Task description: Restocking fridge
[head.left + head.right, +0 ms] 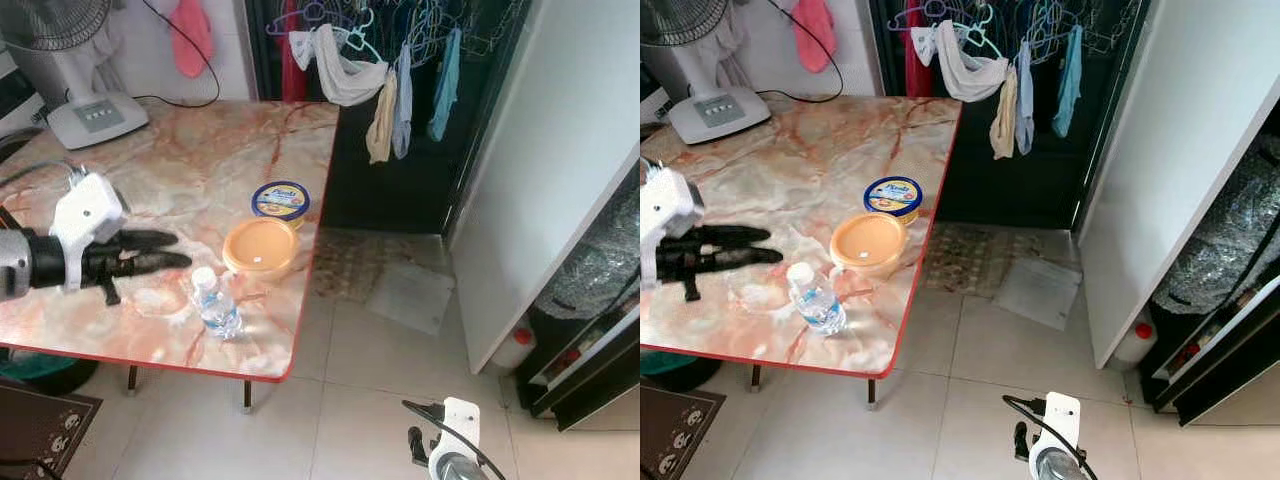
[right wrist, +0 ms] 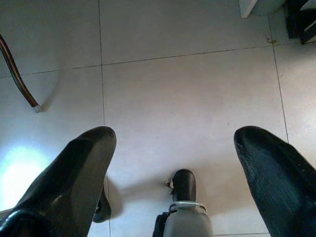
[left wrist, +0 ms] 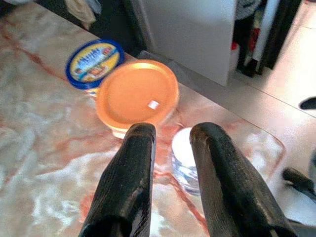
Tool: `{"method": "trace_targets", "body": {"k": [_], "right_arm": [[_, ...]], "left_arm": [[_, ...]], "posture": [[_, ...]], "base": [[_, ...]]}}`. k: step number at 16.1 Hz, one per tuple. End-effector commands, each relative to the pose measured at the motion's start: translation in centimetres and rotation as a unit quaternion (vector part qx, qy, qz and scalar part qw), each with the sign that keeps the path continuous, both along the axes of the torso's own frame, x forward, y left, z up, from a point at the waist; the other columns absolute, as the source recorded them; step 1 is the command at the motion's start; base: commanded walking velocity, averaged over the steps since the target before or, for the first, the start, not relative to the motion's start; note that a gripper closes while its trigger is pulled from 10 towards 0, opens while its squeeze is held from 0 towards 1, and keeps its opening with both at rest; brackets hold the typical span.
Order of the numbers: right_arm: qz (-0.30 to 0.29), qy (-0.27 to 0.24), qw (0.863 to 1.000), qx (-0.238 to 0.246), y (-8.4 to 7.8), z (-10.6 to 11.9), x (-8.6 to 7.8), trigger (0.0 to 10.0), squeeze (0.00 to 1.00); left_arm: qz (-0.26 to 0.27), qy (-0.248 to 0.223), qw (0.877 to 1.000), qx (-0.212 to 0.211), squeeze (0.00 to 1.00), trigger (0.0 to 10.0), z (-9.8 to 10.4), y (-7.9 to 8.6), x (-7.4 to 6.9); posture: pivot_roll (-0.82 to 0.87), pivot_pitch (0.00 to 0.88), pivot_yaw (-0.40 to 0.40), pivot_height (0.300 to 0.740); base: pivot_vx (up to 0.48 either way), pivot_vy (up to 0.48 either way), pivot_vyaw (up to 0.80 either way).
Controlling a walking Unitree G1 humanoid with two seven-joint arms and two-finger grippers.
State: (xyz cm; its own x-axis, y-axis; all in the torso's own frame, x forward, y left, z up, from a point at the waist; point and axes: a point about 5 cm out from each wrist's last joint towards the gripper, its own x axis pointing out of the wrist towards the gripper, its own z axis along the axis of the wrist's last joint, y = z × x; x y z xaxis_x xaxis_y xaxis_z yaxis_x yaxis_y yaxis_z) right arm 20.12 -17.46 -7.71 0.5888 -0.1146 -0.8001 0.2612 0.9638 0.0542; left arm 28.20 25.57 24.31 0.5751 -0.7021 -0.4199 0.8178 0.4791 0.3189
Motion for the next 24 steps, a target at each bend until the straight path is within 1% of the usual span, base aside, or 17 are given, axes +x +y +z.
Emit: {"method": "trace_targets", "body": {"k": [1, 4, 5, 6, 7, 9, 10, 12, 13, 14, 15, 17, 18, 19, 20, 22, 24], "right_arm": [[0.006, 0.006, 1.000, 0.002, 0.2, -0.1, -0.1, 10.0, 0.00], [0.007, 0.005, 1.000, 0.003, 0.2, -0.1, -0.1, 10.0, 0.00], [0.008, 0.006, 1.000, 0.003, 0.2, -0.1, -0.1, 10.0, 0.00], [0.008, 0.005, 1.000, 0.003, 0.2, -0.1, -0.1, 10.0, 0.00], [0.008, 0.005, 1.000, 0.003, 0.2, -0.1, -0.1, 10.0, 0.00], [0.008, 0.006, 1.000, 0.003, 0.2, -0.1, -0.1, 10.0, 0.00], [0.008, 0.006, 1.000, 0.003, 0.2, -0.1, -0.1, 10.0, 0.00], [0.008, 0.007, 1.000, 0.003, 0.2, -0.1, -0.1, 10.0, 0.00], [0.009, 0.008, 1.000, 0.004, 0.2, -0.1, -0.1, 10.0, 0.00], [0.010, 0.008, 1.000, 0.004, 0.2, -0.1, -0.1, 10.0, 0.00], [0.010, 0.008, 1.000, 0.005, 0.2, -0.1, -0.1, 10.0, 0.00], [0.010, 0.009, 1.000, 0.005, 0.2, -0.1, -0.1, 10.0, 0.00], [0.011, 0.009, 1.000, 0.005, 0.3, -0.1, -0.1, 10.0, 0.00], [0.011, 0.009, 1.000, 0.005, 0.3, -0.1, -0.1, 10.0, 0.00], [0.012, 0.009, 1.000, 0.005, 0.3, -0.1, -0.1, 10.0, 0.00], [0.012, 0.009, 1.000, 0.004, 0.3, -0.1, -0.1, 10.0, 0.00], [0.012, 0.009, 1.000, 0.004, 0.3, -0.1, -0.1, 10.0, 0.00]], "left_arm": [[-0.013, 0.024, 1.000, 0.010, 0.00, 10.0, -0.5, -0.1, -0.3], [-0.006, 0.023, 1.000, -0.013, 0.00, 10.0, -0.8, -0.3, 0.1], [-0.014, 0.031, 0.999, -0.017, 0.02, 10.0, -1.1, -0.7, 0.1], [-0.001, 0.039, 0.999, -0.024, 1.00, 10.0, -1.3, -0.7, 0.3], [0.016, 0.039, 0.999, -0.028, 1.00, 10.0, -1.2, -0.7, 0.7], [0.014, 0.030, 0.999, -0.022, 1.00, 10.0, -1.0, -0.9, 0.9], [0.018, 0.025, 0.999, -0.015, 0.00, 10.0, -1.0, -1.0, 1.1], [0.054, 0.018, 0.998, -0.006, 0.00, 10.0, -1.0, -0.6, 1.8], [0.092, 0.036, 0.995, -0.004, 0.00, 10.0, -1.2, -0.2, 2.4], [0.110, 0.058, 0.992, 0.001, 0.00, 10.0, -1.5, 0.0, 2.4], [0.120, 0.064, 0.991, 0.000, 0.00, 10.0, -1.5, -0.1, 2.6], [0.119, 0.065, 0.991, -0.010, 0.00, 10.0, -1.4, -0.6, 2.8], [0.114, 0.068, 0.990, -0.038, 0.00, 10.0, -1.0, -1.4, 2.9], [0.105, 0.082, 0.990, -0.053, 0.00, 10.0, -0.8, -2.0, 2.7], [0.106, 0.085, 0.989, -0.052, 0.00, 10.0, -0.8, -2.1, 2.7], [0.101, 0.081, 0.987, -0.090, 0.00, 10.0, 0.0, -2.6, 2.8], [0.118, 0.088, 0.985, -0.088, 0.00, 10.0, 0.1, -2.5, 2.9]], "posture": [[0.09, 0.000, 0.046, 0.740], [0.09, 0.000, 0.046, 0.740], [0.09, 0.000, 0.046, 0.740], [0.09, 0.000, 0.046, 0.740], [0.09, 0.000, 0.046, 0.740], [0.09, 0.000, 0.046, 0.740], [0.09, 0.000, 0.046, 0.740], [0.09, 0.000, 0.046, 0.740], [0.09, 0.000, 0.046, 0.740], [0.09, 0.000, 0.046, 0.740], [0.09, 0.000, 0.049, 0.740], [0.09, 0.000, 0.049, 0.740], [0.09, 0.000, 0.049, 0.740], [0.09, 0.000, 0.048, 0.740], [0.09, 0.000, 0.048, 0.740], [0.09, 0.000, 0.050, 0.740], [0.09, 0.000, 0.050, 0.740]], "base": [[0.000, 0.000, 0.00], [0.000, 0.000, 0.00], [0.000, 0.000, 0.00], [0.000, 0.000, 0.00], [0.000, 0.000, 0.00], [0.000, 0.000, 0.00], [0.000, 0.000, 0.00], [0.000, 0.000, 0.00], [0.000, 0.000, 0.00], [0.000, 0.000, 0.00], [0.000, 0.000, 0.00], [0.000, 0.000, 0.00], [0.000, 0.000, 0.00], [0.000, 0.000, 0.00], [0.000, 0.000, 0.00], [0.000, 0.000, 0.00], [0.000, 0.000, 0.00]]}}
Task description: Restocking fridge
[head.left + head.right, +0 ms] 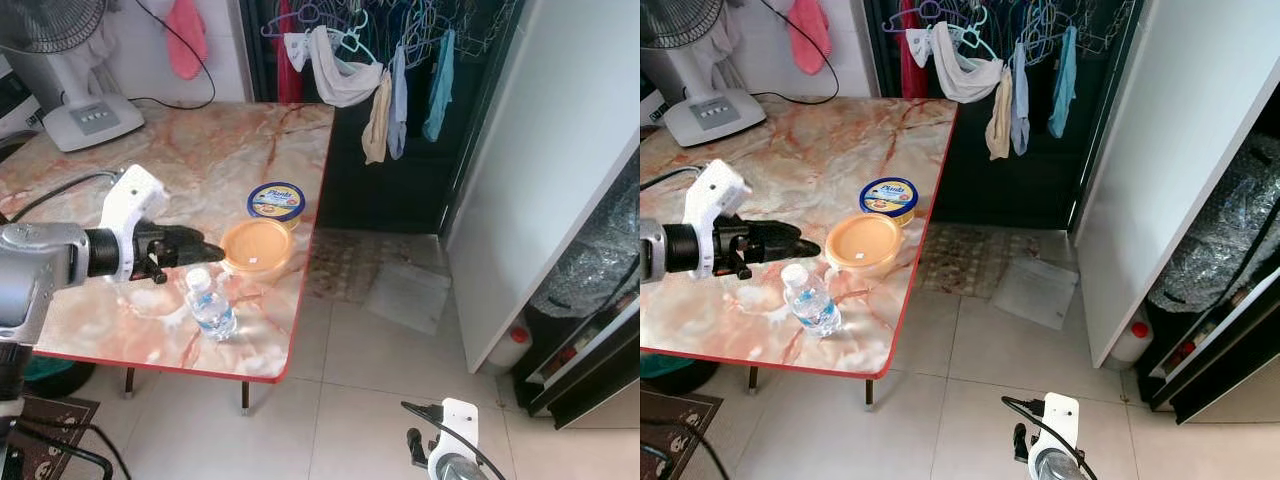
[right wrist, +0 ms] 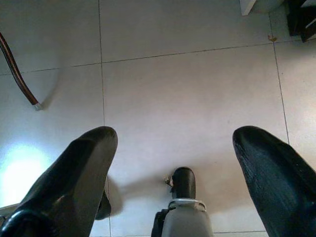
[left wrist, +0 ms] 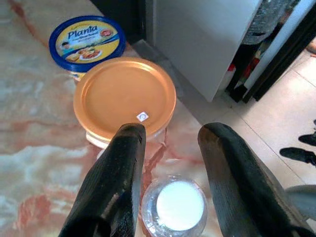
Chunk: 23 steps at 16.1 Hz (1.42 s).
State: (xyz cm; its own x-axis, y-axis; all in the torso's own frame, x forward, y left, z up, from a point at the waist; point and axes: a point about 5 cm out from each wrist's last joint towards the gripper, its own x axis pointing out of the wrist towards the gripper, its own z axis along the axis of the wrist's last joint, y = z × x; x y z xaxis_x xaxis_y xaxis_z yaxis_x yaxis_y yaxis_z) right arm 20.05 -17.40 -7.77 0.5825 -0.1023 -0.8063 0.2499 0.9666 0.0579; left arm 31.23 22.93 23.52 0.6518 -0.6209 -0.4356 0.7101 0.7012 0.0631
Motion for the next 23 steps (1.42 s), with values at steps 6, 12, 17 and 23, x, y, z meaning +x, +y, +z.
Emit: {"method": "trace_targets", "body": {"k": [6, 12, 17, 23], "right_arm": [[0.008, 0.005, 1.000, 0.003, 0.2, -0.1, 0.0, 10.0, 0.00], [0.008, 0.006, 1.000, 0.003, 0.2, -0.1, -0.1, 10.0, 0.00], [0.010, 0.005, 1.000, 0.003, 0.2, -0.1, -0.1, 10.0, 0.00], [0.011, 0.006, 1.000, 0.003, 0.2, -0.1, -0.1, 10.0, 0.00]], "left_arm": [[-0.003, 0.006, 0.998, 0.068, 0.00, 10.0, 0.0, -0.6, -0.6], [-0.007, 0.013, 0.996, 0.088, 0.00, 10.0, -0.7, -0.3, -0.9], [0.001, 0.016, 0.994, 0.106, 0.00, 10.0, -1.1, -0.1, -0.8], [0.008, 0.017, 0.994, 0.106, 0.00, 10.0, -1.4, 0.0, -0.6]], "posture": [[0.09, 0.000, 0.049, 0.740], [0.09, 0.000, 0.046, 0.740], [0.09, 0.000, 0.046, 0.740], [0.09, 0.000, 0.045, 0.740]], "base": [[0.000, 0.000, 0.00], [0.000, 0.000, 0.00], [0.000, 0.000, 0.00], [0.000, 0.000, 0.00]]}}
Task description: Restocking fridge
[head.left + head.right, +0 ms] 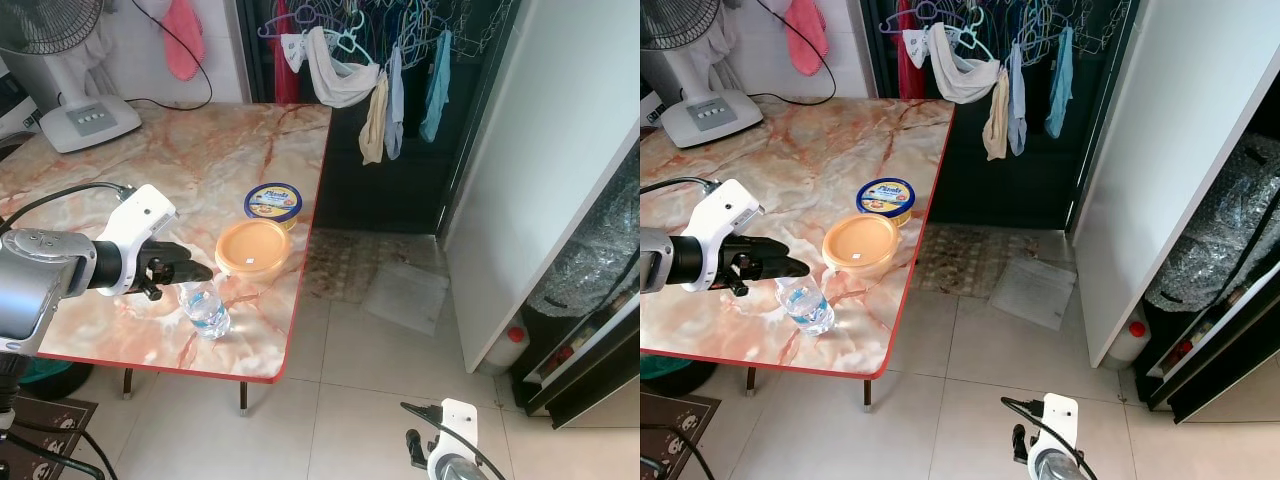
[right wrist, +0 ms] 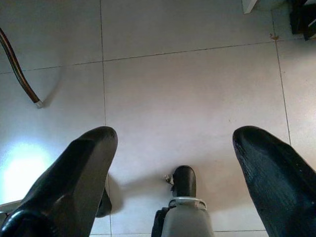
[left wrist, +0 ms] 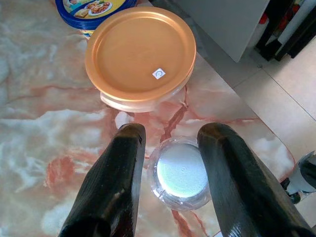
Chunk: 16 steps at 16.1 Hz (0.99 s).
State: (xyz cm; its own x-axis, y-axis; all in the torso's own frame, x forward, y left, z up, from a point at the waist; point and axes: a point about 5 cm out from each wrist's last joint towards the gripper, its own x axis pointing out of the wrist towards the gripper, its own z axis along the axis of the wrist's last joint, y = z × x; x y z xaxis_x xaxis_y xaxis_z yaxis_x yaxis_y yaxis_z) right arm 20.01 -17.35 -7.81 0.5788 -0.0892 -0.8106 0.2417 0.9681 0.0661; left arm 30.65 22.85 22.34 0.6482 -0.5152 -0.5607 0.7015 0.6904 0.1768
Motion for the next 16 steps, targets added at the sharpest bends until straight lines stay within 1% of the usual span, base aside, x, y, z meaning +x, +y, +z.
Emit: {"method": "trace_targets", "body": {"k": [1, 4, 5, 6, 7, 12, 13, 16], "right_arm": [[0.007, 0.003, 1.000, -0.002, 0.15, -0.03, -0.02, 10.0, 0.00], [0.007, 0.003, 1.000, -0.002, 0.19, -0.02, 0.00, 10.0, 0.00], [0.008, 0.003, 1.000, -0.002, 0.20, -0.02, 0.01, 10.0, 0.00], [0.008, 0.002, 1.000, -0.002, 0.22, -0.01, 0.03, 10.0, 0.00], [0.009, 0.002, 1.000, -0.002, 0.23, -0.01, 0.03, 10.0, 0.00], [0.011, 0.003, 1.000, -0.003, 0.16, 0.00, 0.05, 10.0, 0.00], [0.011, 0.003, 1.000, -0.003, 0.15, 0.01, 0.06, 10.0, 0.00], [0.012, 0.003, 1.000, -0.002, 0.16, 0.01, 0.06, 10.0, 0.00]], "left_arm": [[0.005, -0.004, 1.000, 0.017, 0.00, 10.0, -0.23, 0.24, 0.09], [0.004, -0.025, 1.000, 0.002, 0.00, 10.0, 0.32, 0.13, 0.34], [0.009, -0.026, 1.000, 0.010, 0.00, 10.0, 0.20, 0.27, 0.41], [0.014, -0.025, 1.000, 0.010, 0.66, 10.0, 0.15, 0.39, 0.48], [0.013, -0.025, 1.000, 0.009, 1.00, 10.0, 0.17, 0.37, 0.48], [0.012, -0.027, 1.000, 0.004, 1.00, 10.0, 0.30, 0.34, 0.39], [0.014, -0.026, 1.000, 0.003, 0.00, 10.0, 0.34, 0.36, 0.41], [0.012, -0.019, 1.000, -0.001, 0.00, 10.0, 0.37, 0.29, 0.34]], "posture": [[0.09, 0.000, 0.045, 0.740], [0.09, 0.000, 0.044, 0.740], [0.09, 0.000, 0.044, 0.740], [0.09, 0.000, 0.044, 0.740], [0.09, 0.000, 0.044, 0.740], [0.10, 0.000, 0.042, 0.740], [0.10, 0.000, 0.042, 0.740], [0.10, 0.000, 0.042, 0.740]], "base": [[0.000, 0.000, 0.00], [0.000, 0.000, 0.00], [0.000, 0.000, 0.00], [0.000, 0.000, 0.00], [0.000, 0.000, 0.00], [0.000, 0.000, 0.00], [0.000, 0.000, 0.00], [0.000, 0.000, 0.00]]}}
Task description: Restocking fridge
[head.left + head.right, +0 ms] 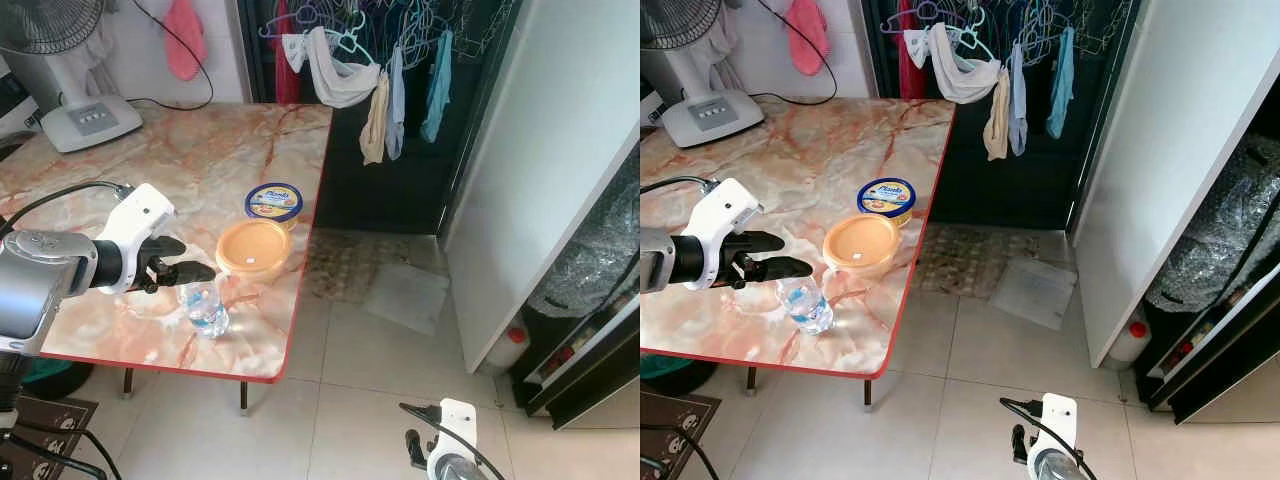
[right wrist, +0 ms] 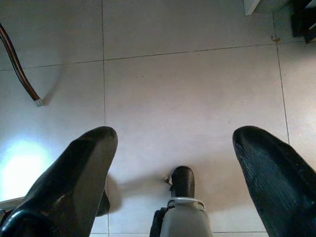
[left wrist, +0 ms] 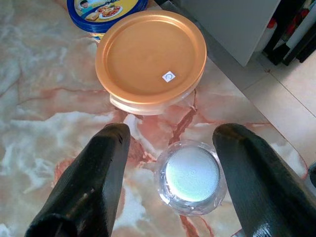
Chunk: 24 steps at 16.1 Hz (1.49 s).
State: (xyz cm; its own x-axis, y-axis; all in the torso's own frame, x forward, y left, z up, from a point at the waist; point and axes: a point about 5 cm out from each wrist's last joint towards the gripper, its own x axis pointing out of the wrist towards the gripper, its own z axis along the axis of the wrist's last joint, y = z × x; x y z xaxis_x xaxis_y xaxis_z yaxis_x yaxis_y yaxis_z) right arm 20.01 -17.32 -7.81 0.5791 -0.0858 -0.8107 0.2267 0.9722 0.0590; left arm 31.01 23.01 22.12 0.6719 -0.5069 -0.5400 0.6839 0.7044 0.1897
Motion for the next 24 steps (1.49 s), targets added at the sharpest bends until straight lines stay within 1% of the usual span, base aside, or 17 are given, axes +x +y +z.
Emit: {"method": "trace_targets", "body": {"k": [1, 7, 15, 16, 17, 19, 20, 21, 22, 24], "right_arm": [[0.004, 0.002, 1.000, 0.001, 0.1, 0.0, 0.1, 10.0, 0.00], [0.005, 0.003, 1.000, 0.002, 0.2, 0.0, 0.0, 10.0, 0.00], [0.006, 0.003, 1.000, 0.002, 0.1, 0.0, 0.0, 10.0, 0.00], [0.006, 0.003, 1.000, 0.003, 0.1, 0.0, 0.0, 10.0, 0.00], [0.006, 0.003, 1.000, 0.003, 0.1, 0.0, 0.0, 10.0, 0.00], [0.007, 0.003, 1.000, 0.002, 0.1, 0.0, 0.1, 10.0, 0.00], [0.007, 0.003, 1.000, 0.002, 0.1, 0.0, 0.1, 10.0, 0.00], [0.008, 0.003, 1.000, 0.002, 0.1, 0.0, 0.1, 10.0, 0.00], [0.008, 0.003, 1.000, 0.003, 0.1, 0.0, 0.1, 10.0, 0.00], [0.009, 0.003, 1.000, 0.002, 0.1, 0.0, 0.1, 10.0, 0.00]], "left_arm": [[0.004, -0.004, 1.000, 0.000, 0.00, 10.0, 0.5, 0.1, 0.0], [0.000, 0.019, 1.000, -0.003, 0.00, 10.0, -0.2, 0.1, -0.4], [0.001, 0.030, 1.000, 0.002, 0.00, 10.0, -0.6, 0.2, -0.6], [0.002, 0.032, 0.999, 0.002, 0.00, 7.5, -0.6, 0.2, -0.6], [0.004, 0.033, 0.999, 0.005, 0.00, 5.5, -0.7, 0.3, -0.6], [0.004, 0.036, 0.999, 0.005, 0.00, 4.9, -0.8, 0.3, -0.7], [0.005, 0.039, 0.999, 0.004, 0.00, 4.3, -0.9, 0.3, -0.7], [0.006, 0.040, 0.999, 0.004, 0.00, 4.3, -1.0, 0.3, -0.7], [0.008, 0.043, 0.999, 0.006, 0.00, 5.8, -1.2, 0.3, -0.7], [0.010, 0.045, 0.999, 0.006, 0.00, 6.5, -1.3, 0.4, -0.7]], "posture": [[0.09, 0.000, 0.042, 0.740], [0.10, 0.000, 0.041, 0.740], [0.10, 0.000, 0.041, 0.740], [0.10, 0.000, 0.041, 0.740], [0.10, 0.000, 0.041, 0.740], [0.10, 0.000, 0.041, 0.740], [0.10, 0.000, 0.041, 0.740], [0.10, 0.000, 0.041, 0.740], [0.10, 0.000, 0.041, 0.740], [0.10, 0.000, 0.040, 0.740]], "base": [[0.000, 0.000, 0.00], [0.000, 0.000, 0.00], [0.000, 0.000, 0.00], [0.000, 0.000, 0.00], [0.000, 0.000, 0.00], [0.000, 0.000, 0.00], [0.000, 0.000, 0.00], [0.000, 0.000, 0.00], [0.000, 0.000, 0.00], [0.000, 0.000, 0.00]]}}
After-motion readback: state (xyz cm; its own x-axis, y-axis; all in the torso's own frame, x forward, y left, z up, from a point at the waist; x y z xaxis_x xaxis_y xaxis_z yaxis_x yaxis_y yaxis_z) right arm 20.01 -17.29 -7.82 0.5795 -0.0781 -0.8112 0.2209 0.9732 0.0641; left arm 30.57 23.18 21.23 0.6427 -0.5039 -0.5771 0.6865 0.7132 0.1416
